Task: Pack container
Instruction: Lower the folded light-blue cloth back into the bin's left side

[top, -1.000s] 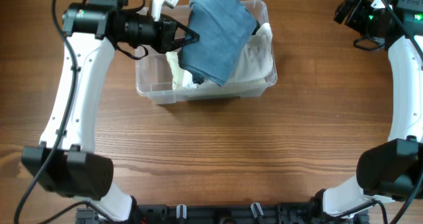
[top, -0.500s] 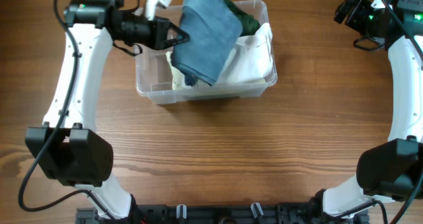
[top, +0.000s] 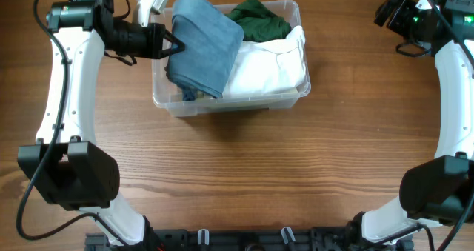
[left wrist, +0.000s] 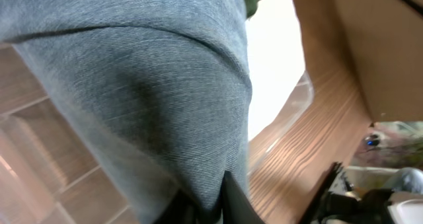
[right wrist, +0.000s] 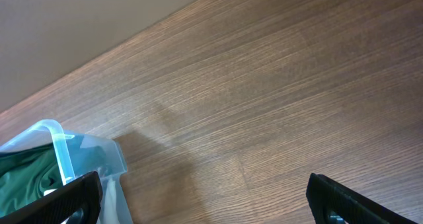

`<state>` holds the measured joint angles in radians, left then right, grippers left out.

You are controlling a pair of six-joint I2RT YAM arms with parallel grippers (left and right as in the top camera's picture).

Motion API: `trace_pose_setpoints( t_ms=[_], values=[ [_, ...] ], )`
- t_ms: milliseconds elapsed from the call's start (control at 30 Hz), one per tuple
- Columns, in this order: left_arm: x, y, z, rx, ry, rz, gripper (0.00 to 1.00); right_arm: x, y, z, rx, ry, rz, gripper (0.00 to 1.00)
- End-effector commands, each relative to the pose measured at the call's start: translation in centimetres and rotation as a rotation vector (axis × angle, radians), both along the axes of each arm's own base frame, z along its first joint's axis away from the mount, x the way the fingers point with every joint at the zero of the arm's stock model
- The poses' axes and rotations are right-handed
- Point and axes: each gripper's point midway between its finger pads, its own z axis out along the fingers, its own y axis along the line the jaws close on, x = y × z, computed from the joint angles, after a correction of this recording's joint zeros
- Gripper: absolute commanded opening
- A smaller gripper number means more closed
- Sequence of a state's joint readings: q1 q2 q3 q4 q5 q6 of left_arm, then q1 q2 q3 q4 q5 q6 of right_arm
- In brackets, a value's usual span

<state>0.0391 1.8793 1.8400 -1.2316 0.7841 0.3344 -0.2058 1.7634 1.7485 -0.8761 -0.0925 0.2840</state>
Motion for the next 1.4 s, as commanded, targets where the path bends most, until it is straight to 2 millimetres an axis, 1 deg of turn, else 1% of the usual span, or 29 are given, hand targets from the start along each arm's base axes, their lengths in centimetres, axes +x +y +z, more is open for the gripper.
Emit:
trace_pose_setpoints(
  t_ms=[0,67,133,167,233,267,433,500,533,567,600,667,833,1000,1133,1200,1267,1367],
  values=[
    [-0.4,0.3,-0.8,0.036,-0.002,-0.007,0.25,0.1,0.0,-0.8,0.002,0.017,-0.008,1.00],
    [-0.4,0.6,-1.3,0.060,0.007,0.000,0.25,0.1,0.0,-0.8,0.003,0.018,-0.008,1.00],
    [-0.4,0.7,-1.3,0.066,0.008,0.001,0.24,0.1,0.0,-0.8,0.003,0.018,-0.007,1.00],
    [-0.4,0.7,-1.3,0.066,0.008,0.001,0.22,0.1,0.0,-0.8,0.003,0.018,-0.008,1.00],
    [-0.4,0.7,-1.3,0.066,0.007,0.002,0.11,0.1,0.0,-0.8,0.003,0.018,-0.008,1.00],
    [-0.4,0.7,-1.3,0.066,0.007,0.003,0.04,0.1,0.0,-0.8,0.002,0.018,-0.008,1.00],
    [-0.3,0.7,-1.3,0.065,0.003,0.005,0.04,0.1,0.0,-0.8,0.003,0.018,-0.008,1.00],
    [-0.3,0.7,-1.3,0.065,0.005,0.005,0.12,0.1,0.0,-0.8,0.002,0.018,-0.008,1.00],
    [-0.4,0.7,-1.3,0.065,0.007,0.005,0.22,0.1,0.0,-0.8,0.002,0.018,-0.007,1.00],
    [-0.4,0.7,-1.3,0.065,0.010,0.005,0.36,0.1,0.0,-0.8,0.003,0.018,-0.008,1.00],
    [-0.5,0.7,-1.3,0.065,0.014,0.004,0.54,0.1,0.0,-0.8,0.002,0.018,-0.007,1.00],
    [-0.6,0.7,-1.3,0.065,0.017,0.003,0.63,0.1,0.0,-0.8,0.002,0.018,-0.008,1.00],
    [-0.7,-0.2,-1.3,0.064,0.014,-0.018,0.66,0.1,0.0,-0.8,0.002,0.018,-0.007,1.00],
    [-0.9,-2.4,-0.7,0.027,-0.015,-0.072,0.67,0.1,0.0,-0.8,0.002,0.018,-0.007,1.00],
    [-1.2,-4.1,-0.2,0.039,-0.050,-0.113,0.69,0.1,0.0,-0.8,0.003,0.018,-0.008,1.00],
    [-1.2,-4.2,0.0,0.091,-0.069,-0.107,0.71,0.1,0.0,-0.8,0.003,0.018,-0.007,1.00],
    [-0.7,-3.5,0.2,0.175,-0.064,-0.035,0.72,0.1,0.0,-0.8,0.002,0.018,-0.007,1.00],
    [-0.3,-2.3,1.1,0.288,-0.082,0.067,0.73,0.1,0.0,-0.8,0.002,0.018,-0.007,1.00]
  ],
)
